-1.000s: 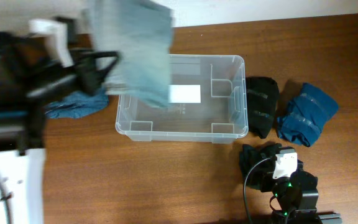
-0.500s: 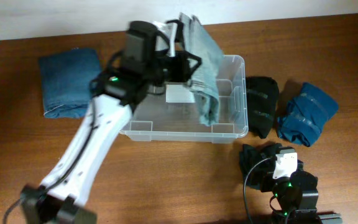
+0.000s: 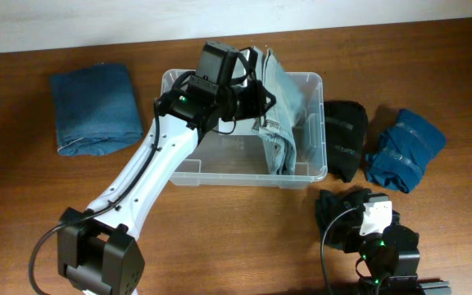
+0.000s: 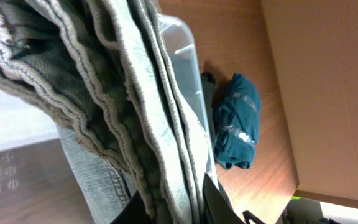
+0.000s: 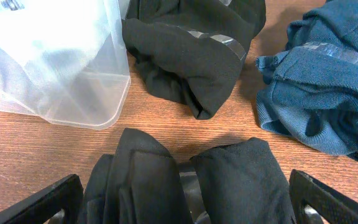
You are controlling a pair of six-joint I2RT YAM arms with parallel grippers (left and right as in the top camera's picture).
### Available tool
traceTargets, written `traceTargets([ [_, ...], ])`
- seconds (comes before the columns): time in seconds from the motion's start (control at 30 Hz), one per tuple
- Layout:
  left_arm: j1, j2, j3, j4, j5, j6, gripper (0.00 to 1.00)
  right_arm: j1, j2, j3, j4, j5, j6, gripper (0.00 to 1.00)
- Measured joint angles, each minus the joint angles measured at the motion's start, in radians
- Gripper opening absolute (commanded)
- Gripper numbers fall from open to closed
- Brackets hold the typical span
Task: Pack container
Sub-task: 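Lift the light-blue jeans and lower them into the clear box, then release the jeans and move the left gripper to the dark-blue jeans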
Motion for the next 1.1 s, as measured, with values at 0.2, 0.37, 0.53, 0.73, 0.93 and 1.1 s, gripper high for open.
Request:
traceTargets([
  [0.2,0.000,0.000,0.000,-0.065,-0.040,-0.004,0.00,0.000,0.000,0.000,0.000,0.000,0.000,0.98],
  [0.37,0.000,0.000,0.000,-0.082,-0.067,-0.003,0.11,0.000,0.000,0.000,0.000,0.000,0.000,0.98],
  [0.53,0.005,0.000,0.000,-0.169,-0.094,0.027,0.47,0.000,0.000,0.000,0.000,0.000,0.001,0.98],
  [0.73,0.100,0.000,0.000,-0.326,-0.127,0.105,0.52,0.000,0.000,0.000,0.000,0.000,0.000,0.99],
  [0.93,0.409,-0.002,0.001,-0.391,-0.095,0.182,0.55,0.000,0.000,0.000,0.000,0.000,0.000,0.98],
  [1.1,0.702,-0.024,0.001,-0.425,-0.018,0.259,0.69,0.000,0.000,0.000,0.000,0.000,0.000,0.98],
])
